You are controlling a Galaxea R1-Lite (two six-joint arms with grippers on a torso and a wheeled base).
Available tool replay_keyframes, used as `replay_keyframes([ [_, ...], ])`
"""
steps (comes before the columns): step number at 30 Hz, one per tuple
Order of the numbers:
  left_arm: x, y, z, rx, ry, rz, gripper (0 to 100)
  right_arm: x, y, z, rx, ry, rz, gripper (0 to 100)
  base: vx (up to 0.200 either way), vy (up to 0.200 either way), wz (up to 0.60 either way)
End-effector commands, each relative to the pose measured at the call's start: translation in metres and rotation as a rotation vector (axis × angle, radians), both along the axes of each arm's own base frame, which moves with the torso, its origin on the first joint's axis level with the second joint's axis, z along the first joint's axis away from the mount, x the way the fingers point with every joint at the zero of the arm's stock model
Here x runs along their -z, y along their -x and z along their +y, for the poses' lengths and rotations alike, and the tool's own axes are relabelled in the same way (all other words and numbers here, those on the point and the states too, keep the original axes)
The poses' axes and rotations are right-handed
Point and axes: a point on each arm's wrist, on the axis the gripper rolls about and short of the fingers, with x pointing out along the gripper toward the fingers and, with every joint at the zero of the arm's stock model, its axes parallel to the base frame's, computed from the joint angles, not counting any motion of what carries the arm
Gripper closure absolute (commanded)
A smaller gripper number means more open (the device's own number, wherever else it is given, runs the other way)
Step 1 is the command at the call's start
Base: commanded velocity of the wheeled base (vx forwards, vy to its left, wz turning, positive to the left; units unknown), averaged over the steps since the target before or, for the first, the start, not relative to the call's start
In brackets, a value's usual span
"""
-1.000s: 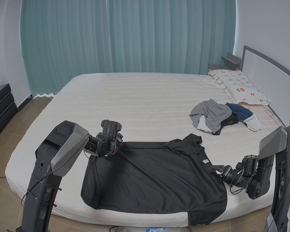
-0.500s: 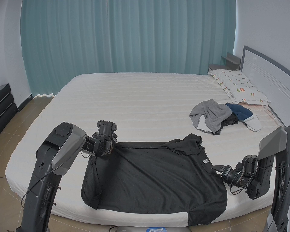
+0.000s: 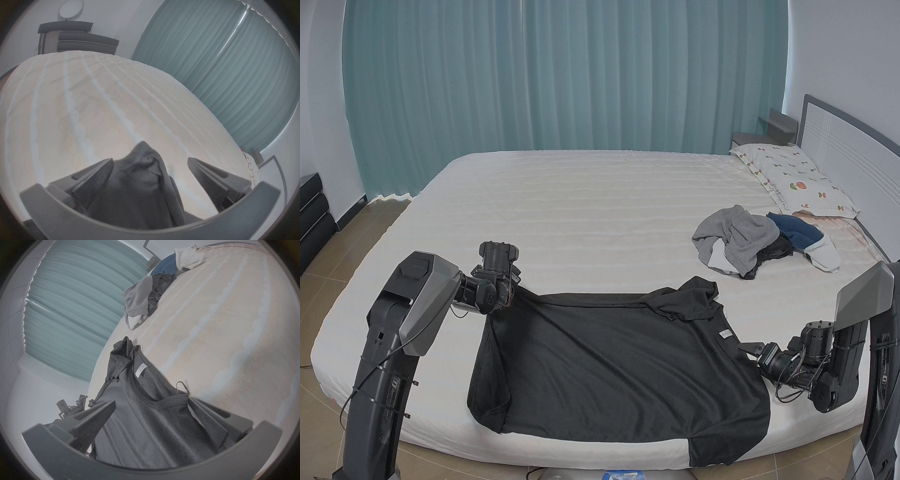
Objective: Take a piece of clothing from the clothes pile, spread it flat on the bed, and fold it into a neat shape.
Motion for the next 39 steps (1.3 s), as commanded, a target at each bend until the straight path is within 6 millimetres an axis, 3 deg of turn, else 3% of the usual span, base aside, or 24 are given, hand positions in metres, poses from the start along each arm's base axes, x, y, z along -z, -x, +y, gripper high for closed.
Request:
replay_keyframes([
  [1,0.0,-0.004,0.009,-0.018,0.002,-0.009,0,0.0,0.0,0.0,0.0,0.001,-0.007,0,0.0,0.0,0.0],
  [15,-0.004,-0.003,0.024,-0.054,0.012,-0.008,0,0.0,0.0,0.0,-0.004,0.005,-0.006,0,0.0,0.0,0.0],
  [23,-0.032,0.027,0.024,-0.031,0.059,0.031,0,0.0,0.0,0.0,-0.007,0.006,-0.005,0,0.0,0.0,0.0],
  [28,-0.06,0.058,0.023,0.06,0.154,0.069,0,0.0,0.0,0.0,-0.009,0.01,-0.007,0,0.0,0.0,0.0],
  [33,-0.057,0.072,0.01,0.127,0.174,0.123,0,0.0,0.0,0.0,-0.01,0.011,-0.007,0,0.0,0.0,0.0],
  [39,-0.045,0.108,-0.014,0.267,0.082,0.247,0,0.0,0.0,0.0,-0.008,0.011,-0.007,0,0.0,0.0,0.0],
])
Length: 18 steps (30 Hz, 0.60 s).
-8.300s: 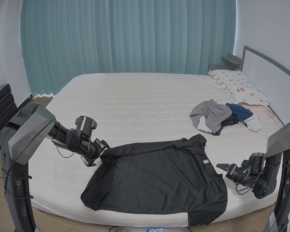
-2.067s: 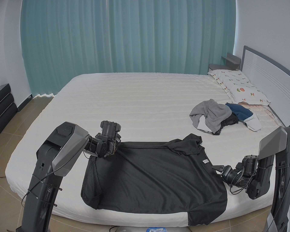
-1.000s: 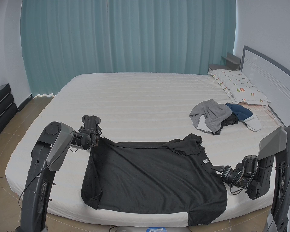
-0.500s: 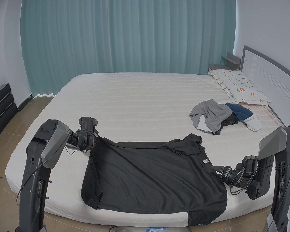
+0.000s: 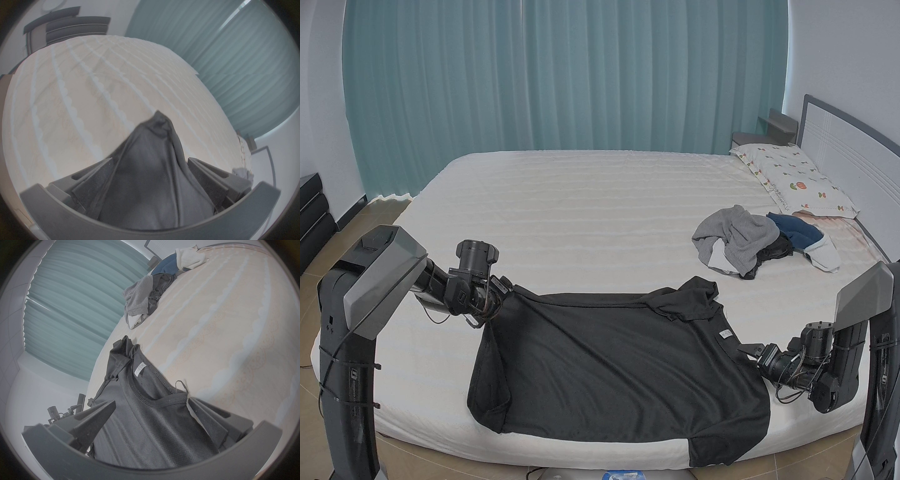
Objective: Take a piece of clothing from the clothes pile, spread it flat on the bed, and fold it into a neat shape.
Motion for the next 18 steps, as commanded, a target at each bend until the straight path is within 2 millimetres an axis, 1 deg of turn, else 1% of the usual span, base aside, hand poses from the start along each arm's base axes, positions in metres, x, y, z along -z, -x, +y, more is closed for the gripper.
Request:
replay_keyframes([
  [1,-0.006,0.029,-0.016,0.121,-0.05,0.049,0,-0.001,-0.001,0.0,-0.002,0.0,-0.009,0,0.0,0.0,0.0],
  [2,-0.002,0.04,-0.019,0.179,-0.075,0.084,0,-0.001,-0.001,0.0,-0.002,0.0,-0.009,0,0.0,0.0,0.0],
  [4,0.0,0.052,-0.023,0.247,-0.105,0.11,0,-0.001,0.0,0.0,0.0,0.0,-0.008,0,0.0,0.0,0.0],
  [6,0.004,0.06,-0.026,0.291,-0.122,0.137,0,-0.001,0.0,0.0,0.0,0.0,-0.006,0,0.0,0.0,0.0],
  [13,0.009,0.076,-0.039,0.365,-0.125,0.178,0,0.0,0.001,0.0,-0.008,0.009,-0.007,0,0.0,0.0,0.0],
  [18,0.018,0.09,-0.057,0.416,-0.13,0.214,0,0.001,0.001,0.0,-0.008,0.011,-0.001,0,0.0,0.0,0.0],
])
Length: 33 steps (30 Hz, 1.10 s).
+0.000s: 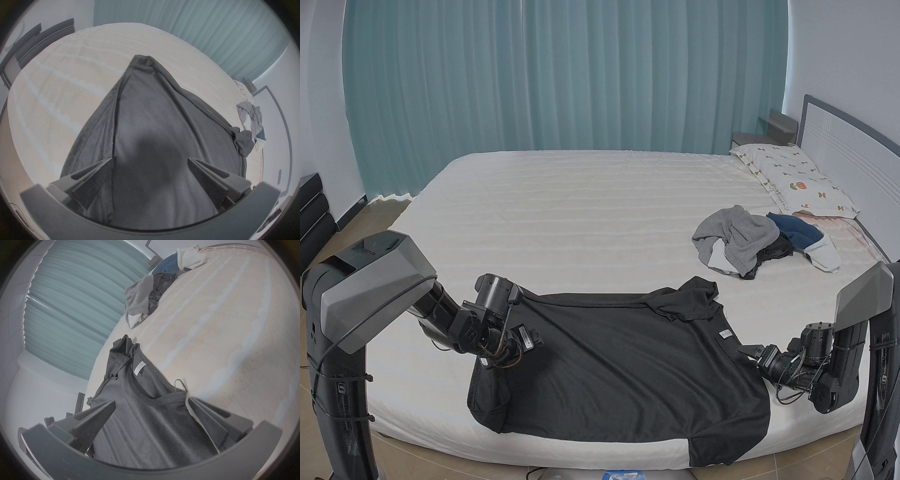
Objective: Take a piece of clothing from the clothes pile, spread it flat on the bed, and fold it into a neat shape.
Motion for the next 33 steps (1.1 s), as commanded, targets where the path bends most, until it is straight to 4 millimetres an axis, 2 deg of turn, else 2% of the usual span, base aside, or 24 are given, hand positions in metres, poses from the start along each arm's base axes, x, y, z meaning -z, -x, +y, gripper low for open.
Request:
replay_keyframes([
  [1,0.004,0.011,-0.013,0.038,-0.008,0.024,0,0.0,0.0,0.0,-0.001,0.0,-0.005,0,0.0,0.0,0.0],
  [3,0.01,0.02,-0.02,0.065,-0.023,0.051,0,0.001,0.0,0.0,-0.001,0.0,-0.002,0,0.0,0.0,0.0],
  [11,0.019,0.026,-0.018,0.084,-0.052,0.088,0,0.001,0.0,0.0,-0.001,0.0,-0.002,0,0.0,0.0,0.0],
  [17,0.027,0.026,-0.003,0.125,-0.117,0.11,0,0.001,0.0,0.0,-0.001,0.0,-0.002,0,0.0,0.0,0.0],
  [18,0.024,0.026,0.006,0.115,-0.127,0.11,0,0.001,0.0,0.0,-0.001,0.0,-0.002,0,0.0,0.0,0.0],
  [19,0.024,0.026,0.006,0.115,-0.127,0.11,0,0.001,0.0,0.0,-0.001,0.0,-0.002,0,0.0,0.0,0.0],
  [22,0.023,0.022,0.032,0.138,-0.181,0.116,0,0.001,0.0,0.0,-0.001,0.0,-0.002,0,0.0,0.0,0.0],
  [23,0.023,0.022,0.048,0.144,-0.206,0.121,0,0.001,0.0,0.0,-0.001,0.0,-0.002,0,0.0,0.0,0.0],
  [24,0.023,0.022,0.048,0.144,-0.206,0.121,0,0.001,0.0,0.0,-0.001,0.0,-0.002,0,0.0,0.0,0.0],
  [25,0.017,0.02,0.065,0.141,-0.223,0.113,0,0.001,0.0,0.0,-0.001,0.0,-0.002,0,0.0,0.0,0.0],
  [27,0.016,0.02,0.069,0.14,-0.23,0.112,0,0.001,0.0,0.0,-0.001,0.0,-0.002,0,0.0,0.0,0.0],
  [28,0.016,0.019,0.081,0.134,-0.244,0.116,0,0.001,0.0,0.0,-0.001,0.0,-0.002,0,0.0,0.0,0.0],
  [30,0.013,0.018,0.092,0.123,-0.252,0.111,0,0.001,0.0,0.0,-0.001,0.0,-0.002,0,0.0,0.0,0.0],
  [33,0.008,0.018,0.095,0.115,-0.252,0.099,0,0.001,0.0,0.0,-0.001,0.0,-0.002,0,0.0,0.0,0.0],
])
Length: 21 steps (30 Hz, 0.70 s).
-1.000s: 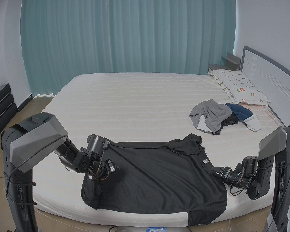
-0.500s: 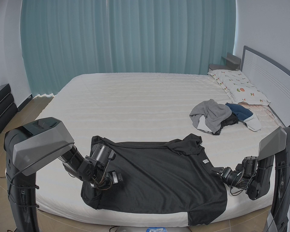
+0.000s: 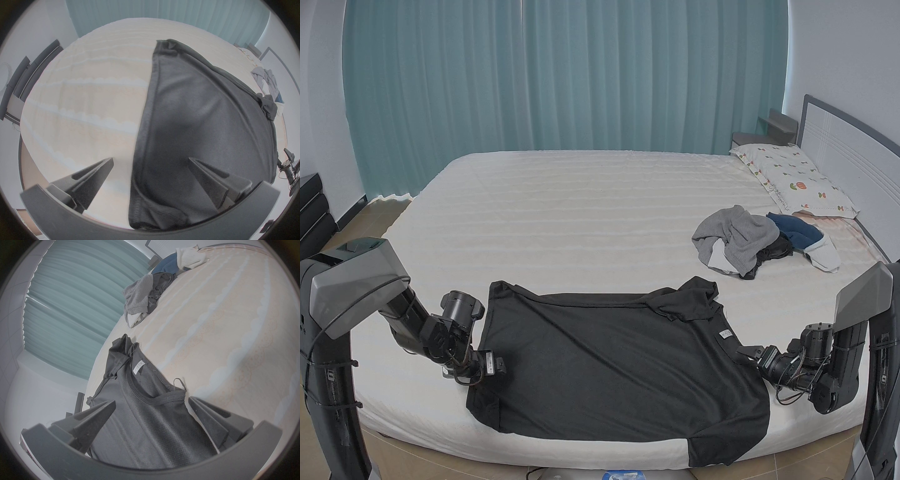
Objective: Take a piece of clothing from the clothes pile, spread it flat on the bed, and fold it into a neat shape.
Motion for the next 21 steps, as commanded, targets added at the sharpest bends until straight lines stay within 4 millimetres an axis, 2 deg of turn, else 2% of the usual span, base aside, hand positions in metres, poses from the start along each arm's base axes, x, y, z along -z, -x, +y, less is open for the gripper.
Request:
replay_keyframes([
  [1,-0.011,0.0,0.016,-0.037,-0.001,-0.027,0,0.0,0.0,0.0,-0.001,-0.001,-0.007,0,0.0,0.0,0.0],
  [6,-0.025,0.005,0.016,-0.03,0.009,-0.056,0,0.0,0.0,0.0,-0.002,0.001,-0.008,0,0.0,0.0,0.0],
  [8,-0.039,0.013,0.015,-0.016,0.034,-0.081,0,0.0,0.0,0.0,-0.002,0.001,-0.008,0,0.0,0.0,0.0],
  [10,-0.041,0.021,0.007,0.024,0.064,-0.065,0,0.0,0.0,0.0,0.0,0.002,-0.008,0,0.0,0.0,0.0],
  [16,-0.033,0.034,-0.022,0.118,0.071,0.001,0,0.0,0.0,0.0,-0.002,0.001,-0.008,0,0.0,0.0,0.0],
  [21,-0.027,0.036,-0.032,0.147,0.065,0.022,0,0.0,0.0,0.0,-0.002,0.001,-0.008,0,0.0,0.0,0.0],
])
